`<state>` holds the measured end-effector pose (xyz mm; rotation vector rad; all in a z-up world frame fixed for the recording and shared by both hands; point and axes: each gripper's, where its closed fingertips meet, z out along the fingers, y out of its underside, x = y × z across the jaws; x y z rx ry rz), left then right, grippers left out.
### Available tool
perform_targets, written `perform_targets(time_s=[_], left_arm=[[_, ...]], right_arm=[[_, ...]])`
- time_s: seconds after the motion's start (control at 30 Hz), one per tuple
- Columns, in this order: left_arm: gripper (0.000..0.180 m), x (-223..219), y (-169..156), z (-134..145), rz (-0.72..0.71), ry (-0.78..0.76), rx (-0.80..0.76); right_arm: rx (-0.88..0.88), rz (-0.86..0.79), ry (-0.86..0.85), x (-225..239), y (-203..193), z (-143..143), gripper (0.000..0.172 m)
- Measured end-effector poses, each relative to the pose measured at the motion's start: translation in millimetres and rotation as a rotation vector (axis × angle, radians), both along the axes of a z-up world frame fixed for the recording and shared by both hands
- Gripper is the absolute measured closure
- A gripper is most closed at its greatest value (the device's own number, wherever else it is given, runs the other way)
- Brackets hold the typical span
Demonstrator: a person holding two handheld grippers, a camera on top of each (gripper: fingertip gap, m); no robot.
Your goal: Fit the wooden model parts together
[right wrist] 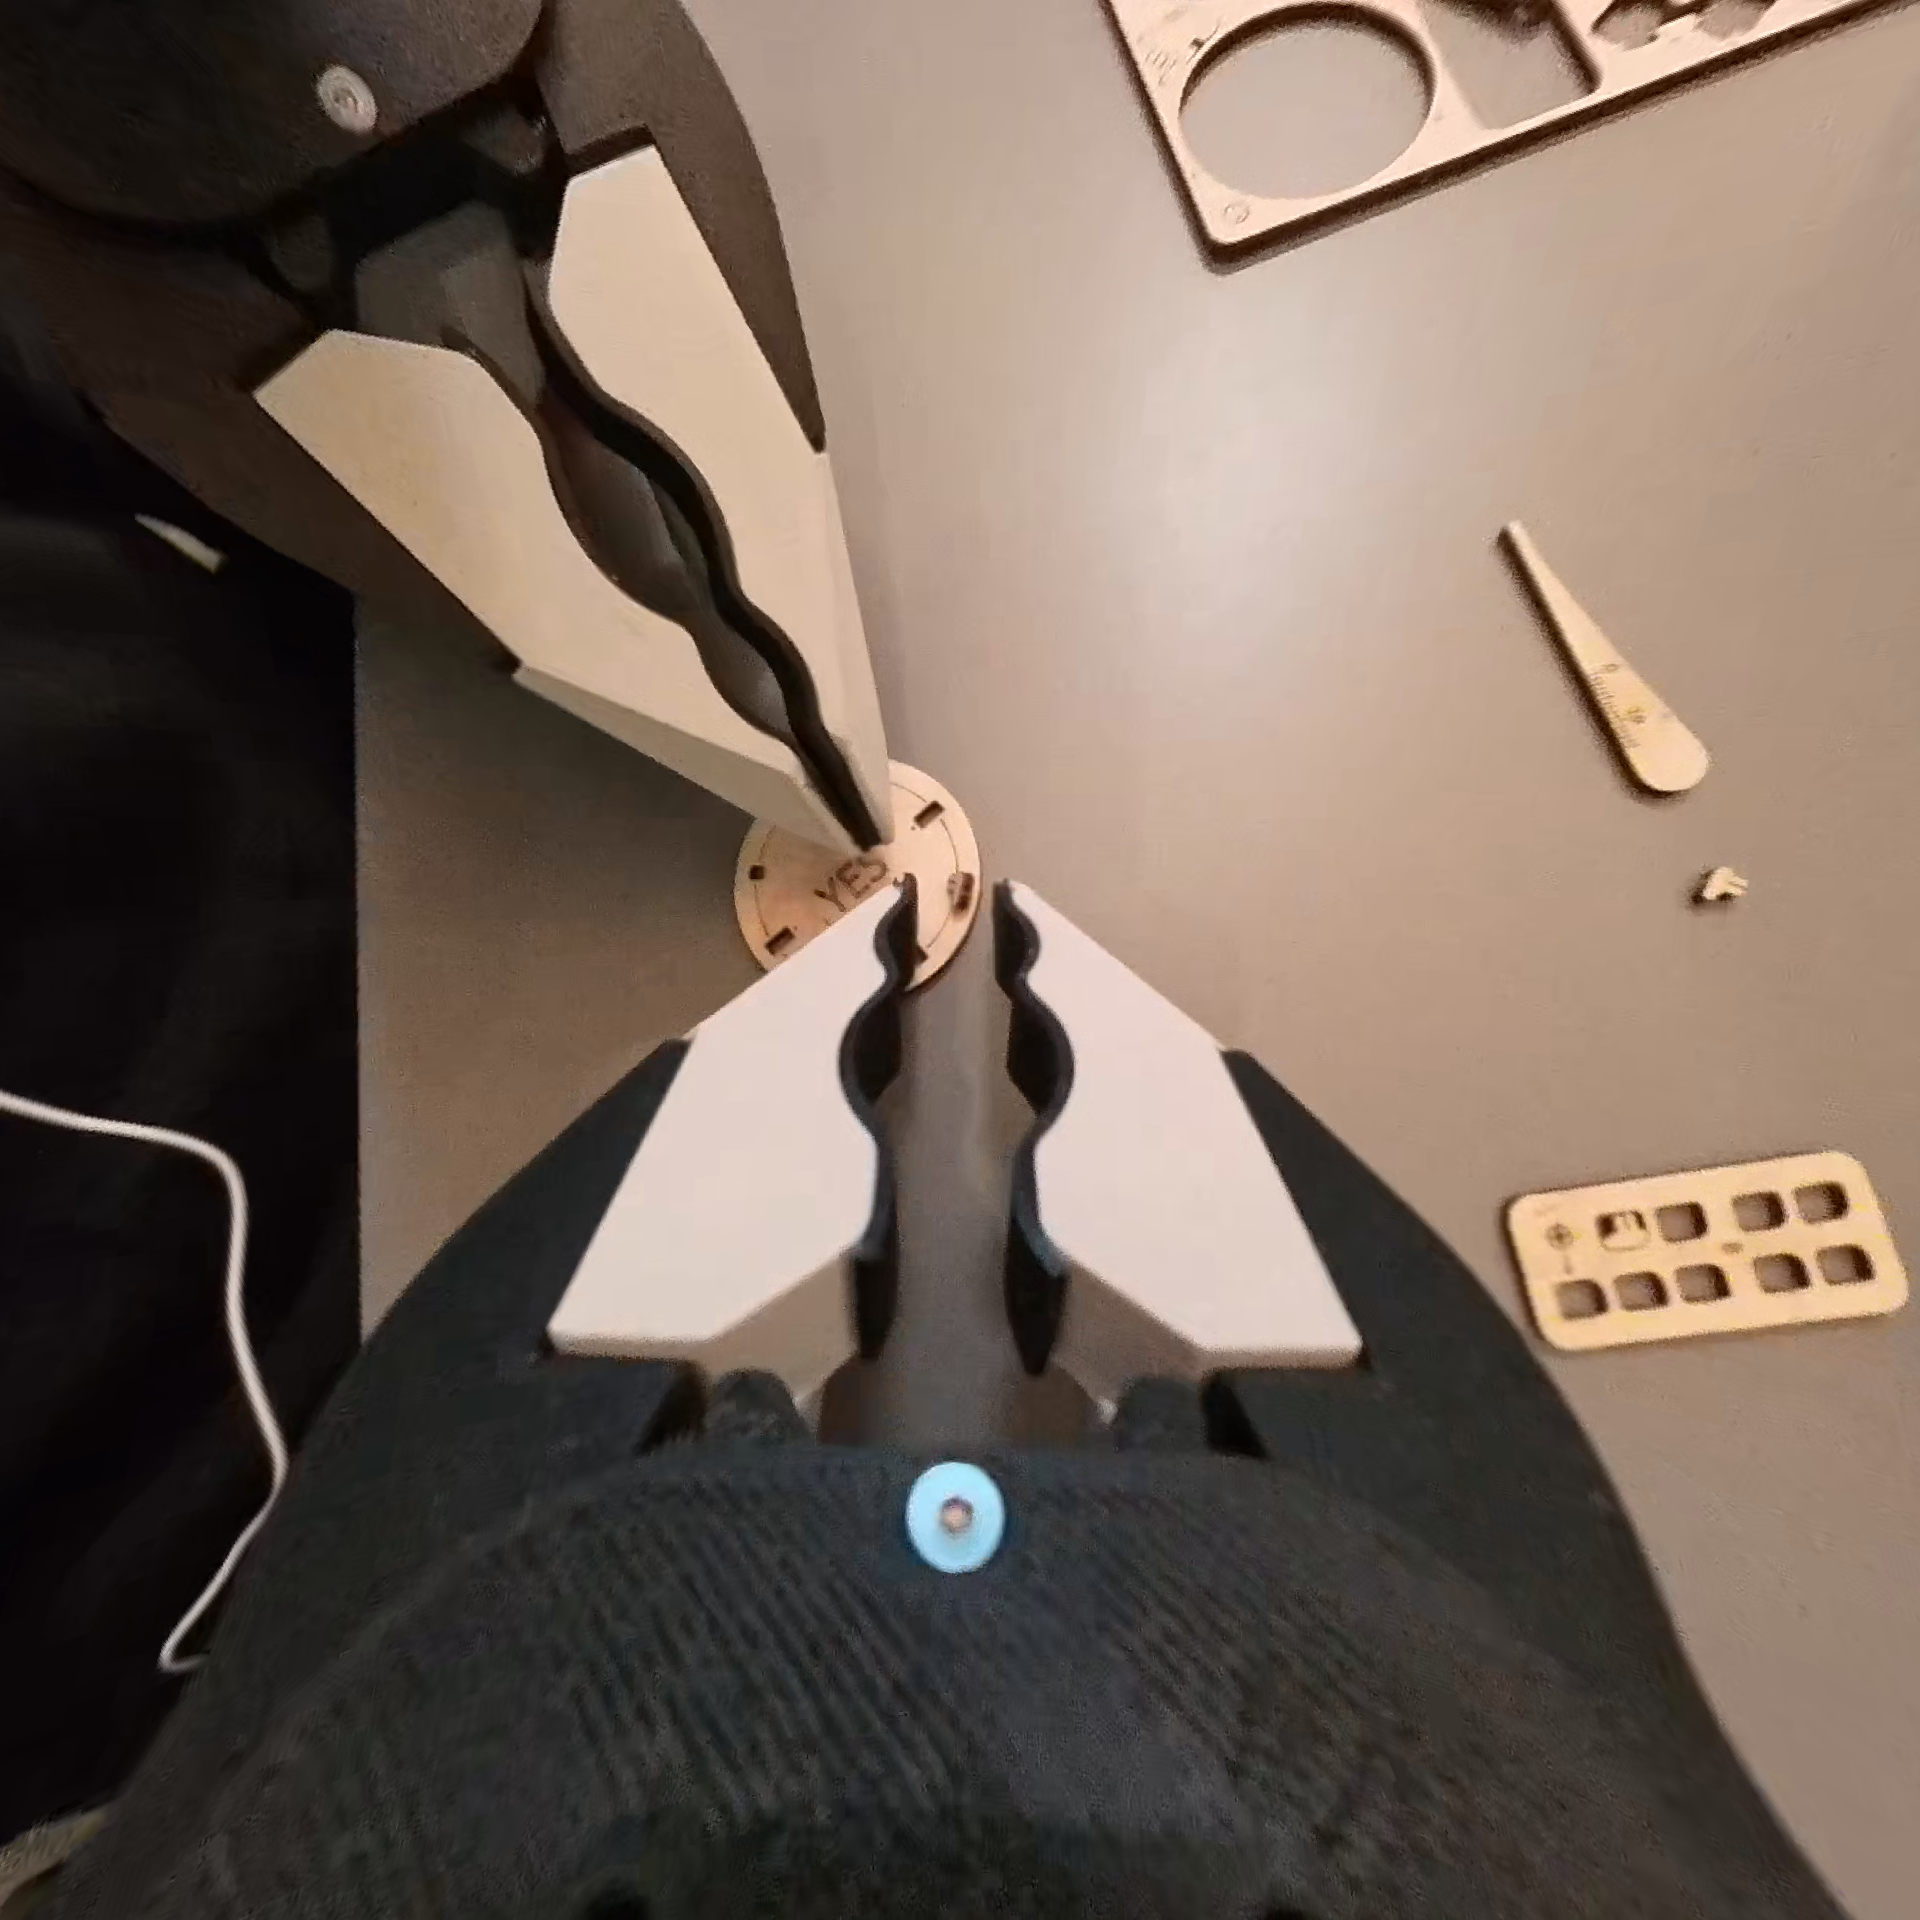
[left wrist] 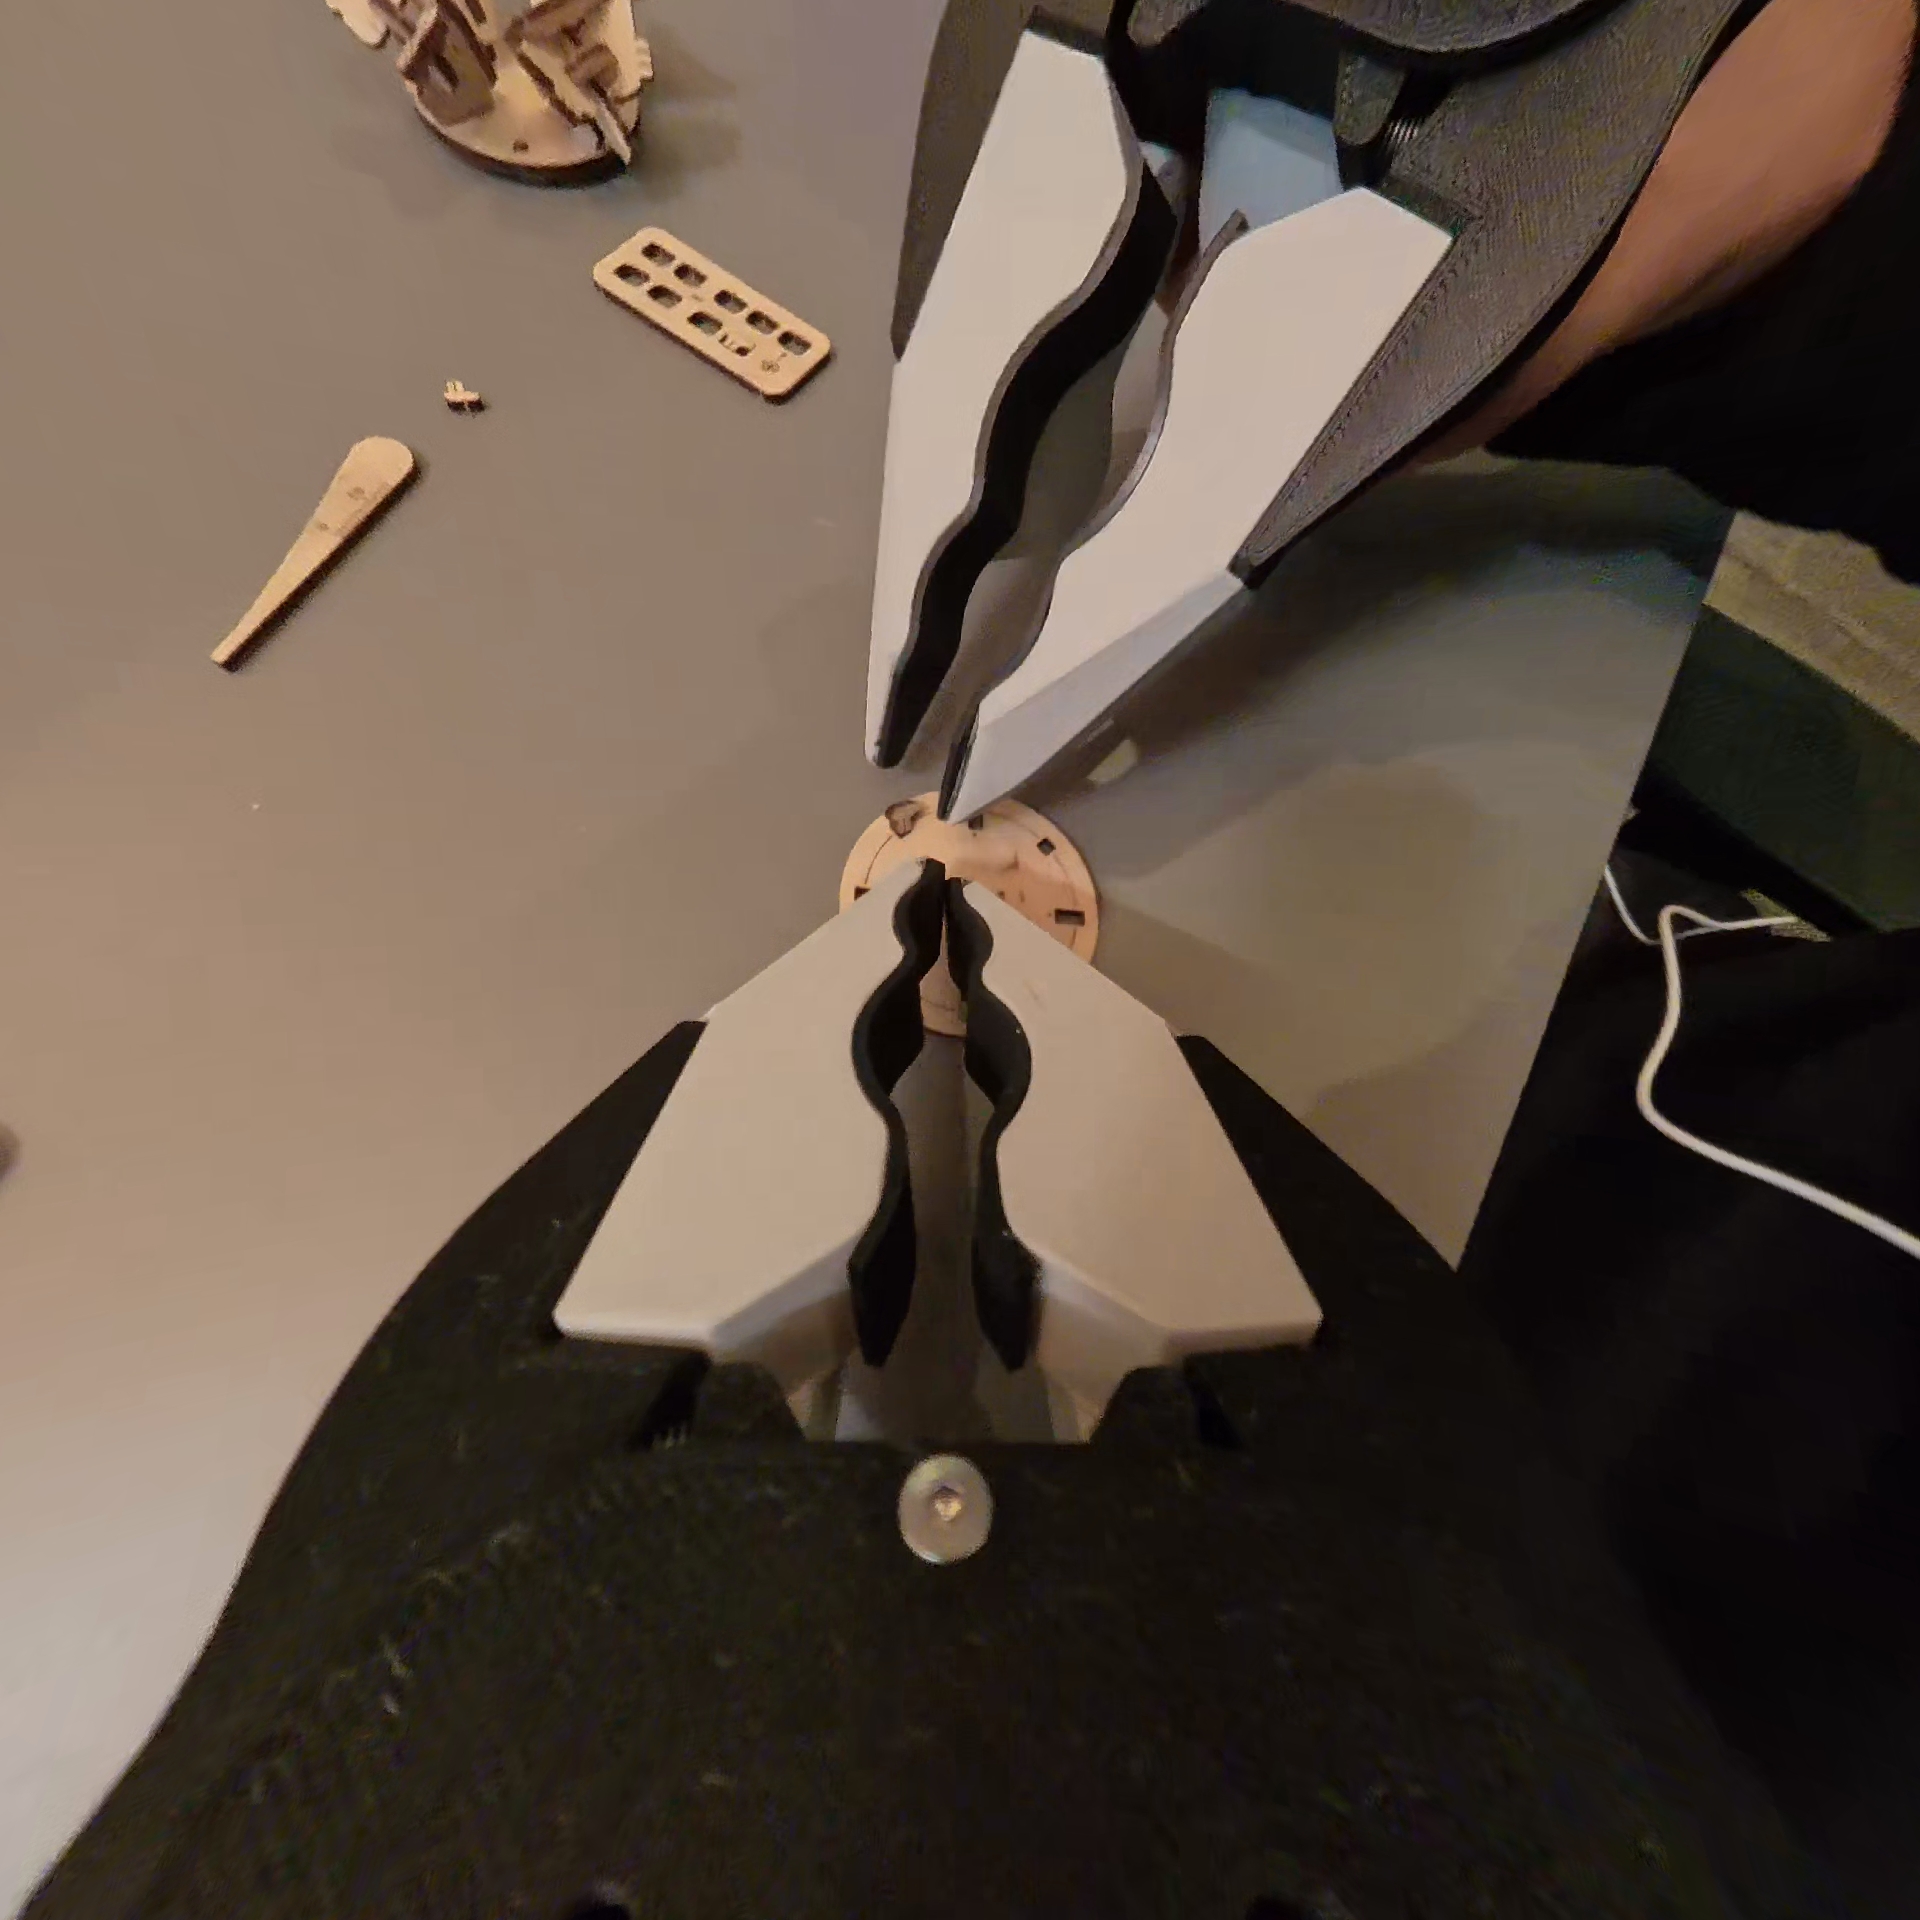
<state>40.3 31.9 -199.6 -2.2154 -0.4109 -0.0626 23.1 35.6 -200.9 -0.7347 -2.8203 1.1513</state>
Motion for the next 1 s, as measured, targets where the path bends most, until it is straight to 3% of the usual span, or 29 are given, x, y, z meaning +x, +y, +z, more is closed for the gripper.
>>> perform_targets(time_s=[0.1,0.33,0.67,0.9,1.0], left_arm=[[0.180,0,0,-8,0.001,-0.018,-0.045],[0.180,0,0,-7,-0.005,-0.199,0.015],[0.180,0,0,-8,-0.003,-0.156,0.000],[0.180,-2,-1,-4,0.010,-0.162,0.026],[0.180,-4,-2,14,0.008,-0.151,0.148]], right_arm=[[0.051,0.041,0.008,-3,1,-3,0.162],[0.062,0.106,-0.048,-1,-1,-6,0.163],[0.062,0.121,-0.082,0,-4,-7,0.172],[-0.240,0.007,-0.109,1,-10,28,0.171],[-0.388,-0.034,-0.150,7,-13,42,0.171]])
